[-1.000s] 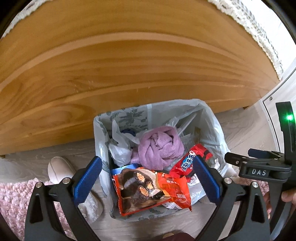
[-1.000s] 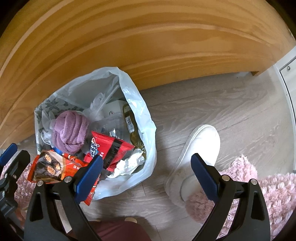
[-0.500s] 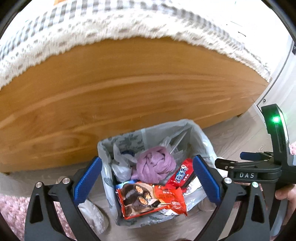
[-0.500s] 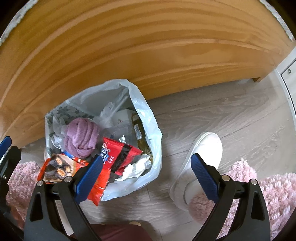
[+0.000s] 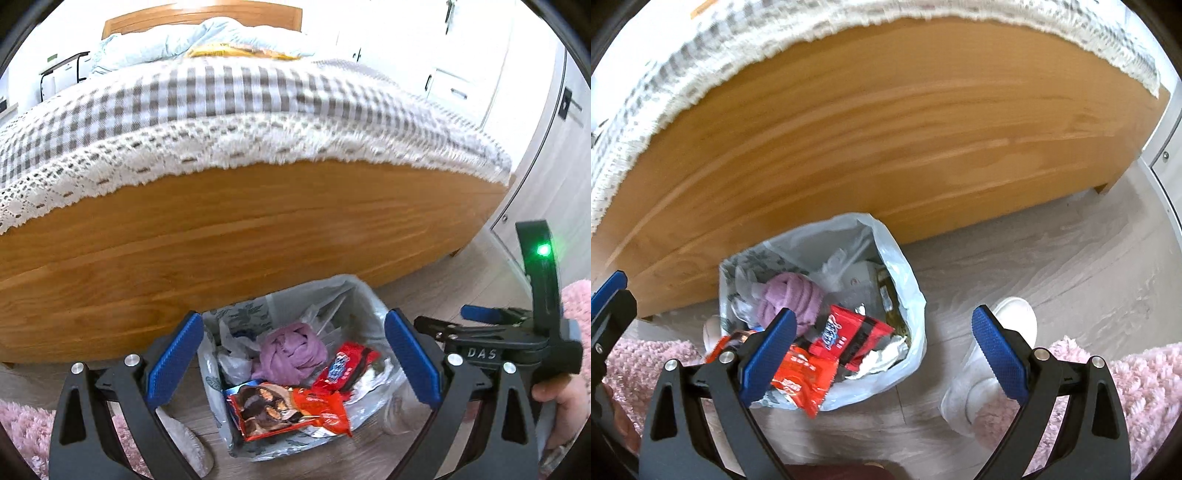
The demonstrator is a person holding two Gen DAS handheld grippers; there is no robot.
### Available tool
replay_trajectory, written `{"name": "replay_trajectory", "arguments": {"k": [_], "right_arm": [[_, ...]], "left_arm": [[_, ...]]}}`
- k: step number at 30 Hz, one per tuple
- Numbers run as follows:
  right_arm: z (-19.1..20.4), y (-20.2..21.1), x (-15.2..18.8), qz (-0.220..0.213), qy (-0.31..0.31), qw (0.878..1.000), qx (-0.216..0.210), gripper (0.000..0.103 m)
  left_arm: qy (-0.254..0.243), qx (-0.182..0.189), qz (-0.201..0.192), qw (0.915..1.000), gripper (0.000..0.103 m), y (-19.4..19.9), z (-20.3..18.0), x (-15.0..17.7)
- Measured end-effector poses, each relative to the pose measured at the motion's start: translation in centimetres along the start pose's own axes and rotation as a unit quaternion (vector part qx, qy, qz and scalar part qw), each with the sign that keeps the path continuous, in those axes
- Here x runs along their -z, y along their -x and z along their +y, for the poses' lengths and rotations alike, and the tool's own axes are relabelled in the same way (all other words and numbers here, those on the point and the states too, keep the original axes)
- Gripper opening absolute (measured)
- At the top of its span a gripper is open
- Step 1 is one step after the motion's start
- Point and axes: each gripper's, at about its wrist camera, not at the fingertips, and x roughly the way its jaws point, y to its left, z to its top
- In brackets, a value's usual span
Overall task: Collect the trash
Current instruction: 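Raise both tools out of the bin and move them over the bed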
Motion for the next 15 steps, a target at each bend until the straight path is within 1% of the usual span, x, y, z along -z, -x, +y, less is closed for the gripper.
{"name": "replay_trajectory", "arguments": {"k": [7,9,15], "right_arm": [[1.0,3.3,-0.3,-0.07,0.017,0.997,-0.008,0.092],[1.4,4.3,-0.4,-0.096,0.027,0.995,-0.007,0.092],[2.2,6.7,-0.6,-0.147,0.051,0.988,-0.01,0.092]], "left_arm": [[0.004,0.001,-0.037,0.9993,0.095,2.9,0.7,-0.6],[0.008,0.001,-0.042,0.9991,0.095,3.6,1.0,-0.7],[0.019,0.0,-0.064,0.9978,0.095,5.3,1.9,-1.4]]}}
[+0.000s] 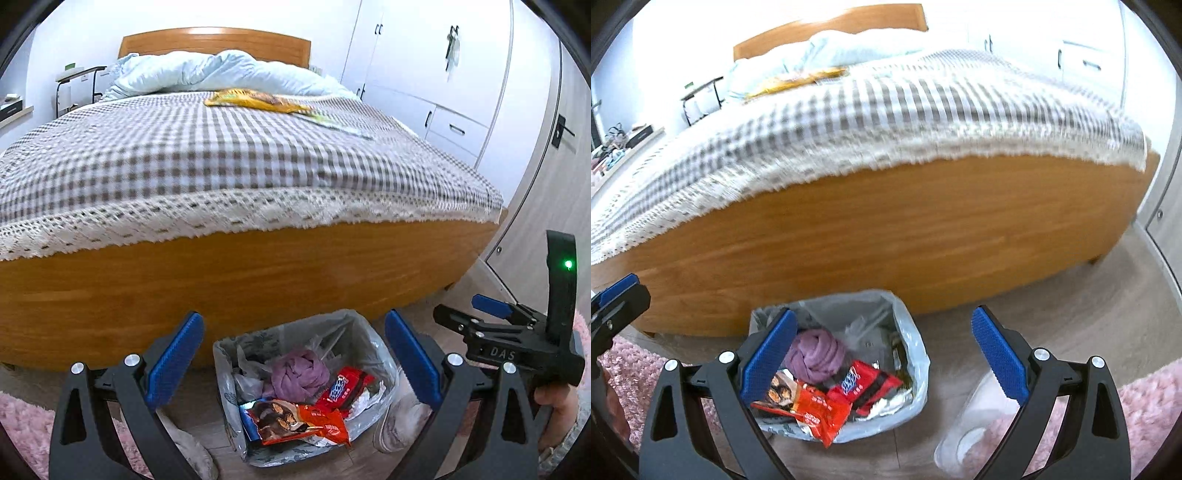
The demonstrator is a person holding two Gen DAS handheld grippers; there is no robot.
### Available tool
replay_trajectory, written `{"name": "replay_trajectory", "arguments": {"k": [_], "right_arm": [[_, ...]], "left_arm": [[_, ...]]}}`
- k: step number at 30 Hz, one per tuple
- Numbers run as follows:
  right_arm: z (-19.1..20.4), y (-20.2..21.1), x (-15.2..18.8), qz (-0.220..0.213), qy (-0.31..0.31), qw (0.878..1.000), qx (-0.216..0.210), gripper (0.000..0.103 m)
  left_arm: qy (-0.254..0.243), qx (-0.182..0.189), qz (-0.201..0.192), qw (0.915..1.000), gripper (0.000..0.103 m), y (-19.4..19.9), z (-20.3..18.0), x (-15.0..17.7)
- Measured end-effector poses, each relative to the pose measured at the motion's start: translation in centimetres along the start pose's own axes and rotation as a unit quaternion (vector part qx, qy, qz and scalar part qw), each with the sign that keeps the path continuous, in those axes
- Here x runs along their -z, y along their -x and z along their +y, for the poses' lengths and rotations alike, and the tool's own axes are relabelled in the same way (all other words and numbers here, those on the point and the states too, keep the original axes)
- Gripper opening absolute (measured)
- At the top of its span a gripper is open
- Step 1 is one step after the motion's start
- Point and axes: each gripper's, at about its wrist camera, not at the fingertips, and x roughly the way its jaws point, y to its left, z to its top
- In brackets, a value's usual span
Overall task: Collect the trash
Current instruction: 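Raise both tools out of the bin and move them over the bed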
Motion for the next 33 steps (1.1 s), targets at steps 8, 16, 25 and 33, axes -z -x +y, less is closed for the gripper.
{"name": "replay_trajectory", "arguments": {"k": [8,16,25,33], "right_arm": [[0.7,1.8,-1.1,-0.035,0.023,0.999,0.0,0.092],[0.5,3.9,-2.7,-0.074,0.029,0.997,0.004,0.092],[0.5,4.6,-6.0,-0.119,0.045,0.992,0.004,0.092],[0.6,4.0,-9.9,-0.148,0.061,0.987,-0.003,0.095]], "left_arm": [[0.015,0.008,-0.032,0.9993,0.095,2.5,0.7,-1.8],[0.012,0.011,-0.05,0.9986,0.095,3.5,0.8,-3.7],[0.011,0.008,-0.081,0.9967,0.095,3.5,0.8,-6.8],[0.008,0.016,-0.112,0.9936,0.095,2.5,0.5,-10.7]]}}
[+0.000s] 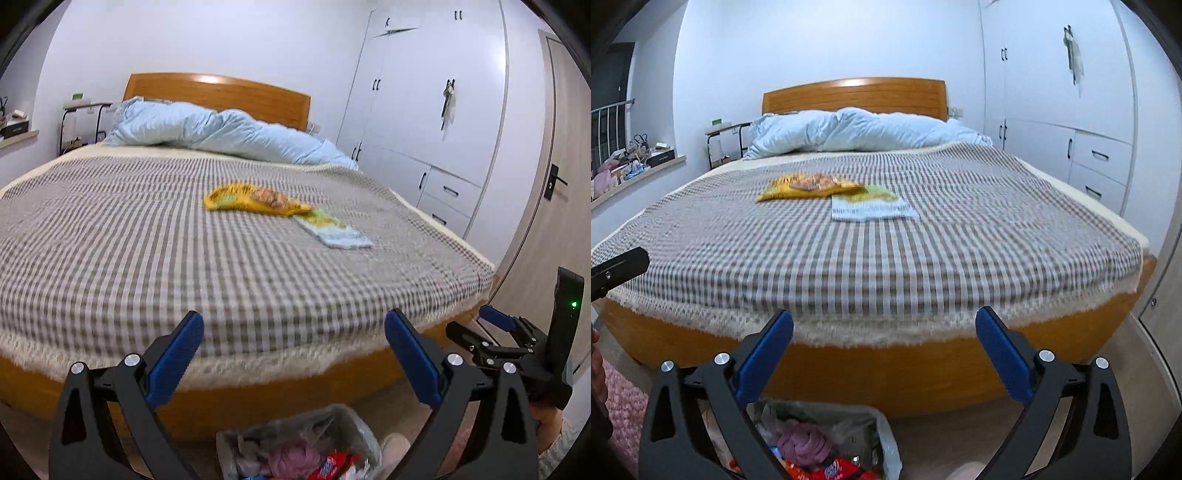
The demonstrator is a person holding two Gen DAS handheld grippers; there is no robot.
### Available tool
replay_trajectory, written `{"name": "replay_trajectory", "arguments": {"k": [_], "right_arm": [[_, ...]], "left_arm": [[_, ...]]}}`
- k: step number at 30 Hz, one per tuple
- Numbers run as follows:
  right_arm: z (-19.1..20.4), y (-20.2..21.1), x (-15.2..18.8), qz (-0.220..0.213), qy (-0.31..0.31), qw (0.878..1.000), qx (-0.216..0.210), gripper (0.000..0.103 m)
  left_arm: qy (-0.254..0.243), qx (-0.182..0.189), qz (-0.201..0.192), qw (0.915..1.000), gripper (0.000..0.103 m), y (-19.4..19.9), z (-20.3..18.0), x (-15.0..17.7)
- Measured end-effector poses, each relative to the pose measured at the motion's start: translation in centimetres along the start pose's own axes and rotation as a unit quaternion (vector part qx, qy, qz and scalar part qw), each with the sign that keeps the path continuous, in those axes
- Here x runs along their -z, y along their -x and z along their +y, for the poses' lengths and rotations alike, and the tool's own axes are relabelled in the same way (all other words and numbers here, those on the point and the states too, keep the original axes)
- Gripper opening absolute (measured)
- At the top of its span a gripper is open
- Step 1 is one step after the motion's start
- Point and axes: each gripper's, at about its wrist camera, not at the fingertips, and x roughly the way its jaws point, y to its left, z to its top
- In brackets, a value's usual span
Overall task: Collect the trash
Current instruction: 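Raise both tools out of the bin and move them over the bed, then grasp the yellow chip bag with the left tool and lift it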
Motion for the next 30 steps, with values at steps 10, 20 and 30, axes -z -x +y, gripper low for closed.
{"name": "replay_trajectory", "arguments": {"k": [10,20,30], "right_arm": [[-0.2,-3.1,-5.1,-0.033,0.007,0.999,-0.014,0.095],[-0.9,-7.4,-9.8,-0.036,-0.013,0.999,-0.021,0.095],[-2.7,-11.9,-12.1,-0.018,-0.07,0.997,0.009,0.095]], "left_arm": [[-0.013,0.002,-0.037,0.9992,0.095,-3.1,-0.3,-4.2],[-0.022,-0.012,-0.04,0.9989,0.095,-7.1,0.8,-7.8],[-0.067,-0.039,-0.001,0.997,0.095,-11.9,2.1,-12.0]]}}
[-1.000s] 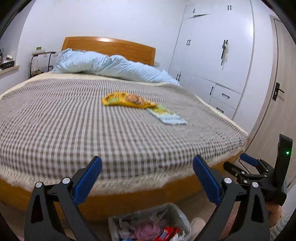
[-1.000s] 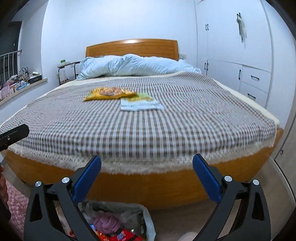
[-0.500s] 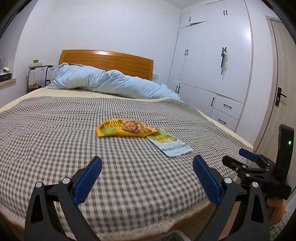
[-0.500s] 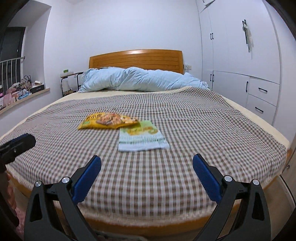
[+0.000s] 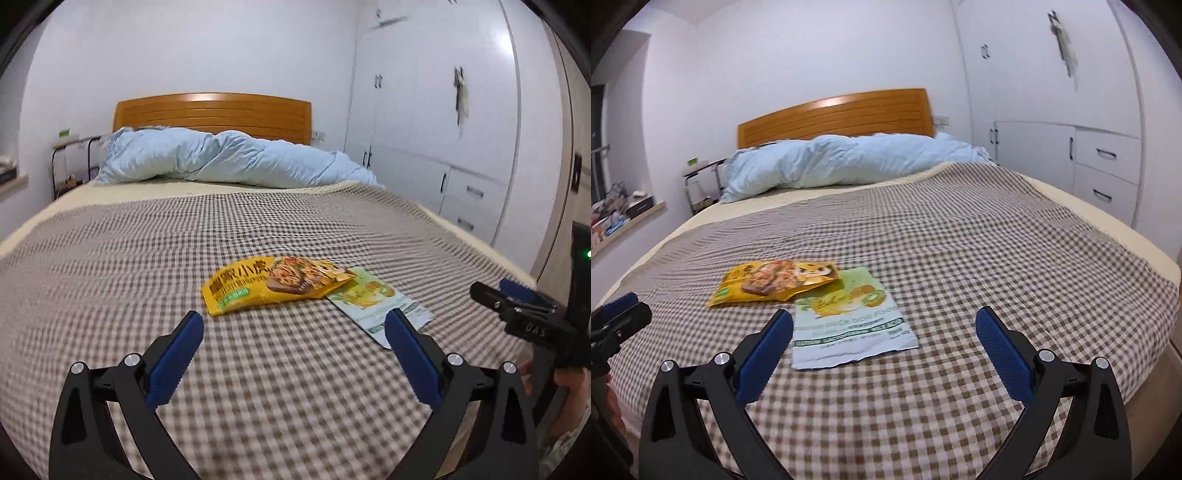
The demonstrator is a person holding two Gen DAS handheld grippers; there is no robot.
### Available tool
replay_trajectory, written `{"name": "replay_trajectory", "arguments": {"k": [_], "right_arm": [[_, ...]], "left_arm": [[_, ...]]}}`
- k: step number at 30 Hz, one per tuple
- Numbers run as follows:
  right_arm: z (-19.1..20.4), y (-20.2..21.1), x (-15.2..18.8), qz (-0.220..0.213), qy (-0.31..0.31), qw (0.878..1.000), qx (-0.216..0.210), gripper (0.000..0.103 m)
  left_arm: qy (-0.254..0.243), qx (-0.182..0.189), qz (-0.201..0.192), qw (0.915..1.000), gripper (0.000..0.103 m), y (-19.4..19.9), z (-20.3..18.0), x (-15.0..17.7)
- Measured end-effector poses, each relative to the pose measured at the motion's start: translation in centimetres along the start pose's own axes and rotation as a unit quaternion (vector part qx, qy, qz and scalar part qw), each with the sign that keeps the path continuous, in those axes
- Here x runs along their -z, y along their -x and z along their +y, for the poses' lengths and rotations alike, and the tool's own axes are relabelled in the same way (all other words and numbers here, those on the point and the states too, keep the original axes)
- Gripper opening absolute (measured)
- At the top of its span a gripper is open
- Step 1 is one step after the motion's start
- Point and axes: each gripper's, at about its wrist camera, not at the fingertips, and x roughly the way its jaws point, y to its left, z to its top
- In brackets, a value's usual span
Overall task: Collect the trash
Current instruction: 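Grasp the yellow chip bag with the left tool and lift it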
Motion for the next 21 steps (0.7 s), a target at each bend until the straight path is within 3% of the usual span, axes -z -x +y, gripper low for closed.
{"name": "replay_trajectory", "arguments": {"k": [8,12,17,21], "right_arm": [[-1.4,-2.4,0.1,0.021,-0.04,0.999,0.029,0.095],[-2.6,-3.4,0.2,0.027,-0.066,0.996,0.045,0.095],[-3.9,-4.1,0.0,0.03,-0.089,0.994,0.058,0.095],[-4.4,-4.4,0.0,0.033,-0.1,0.992,0.066,0.095]], "left_arm": [[-0.095,0.001,0.081,0.9922,0.095,-6.1,-0.2,-2.3],[-0.149,0.011,0.122,0.9813,0.095,-9.6,-0.2,-3.1],[-0.181,0.027,0.159,0.9703,0.095,-13.6,0.4,-4.1],[-0.228,0.044,0.204,0.9511,0.095,-17.3,0.7,-3.7]]}}
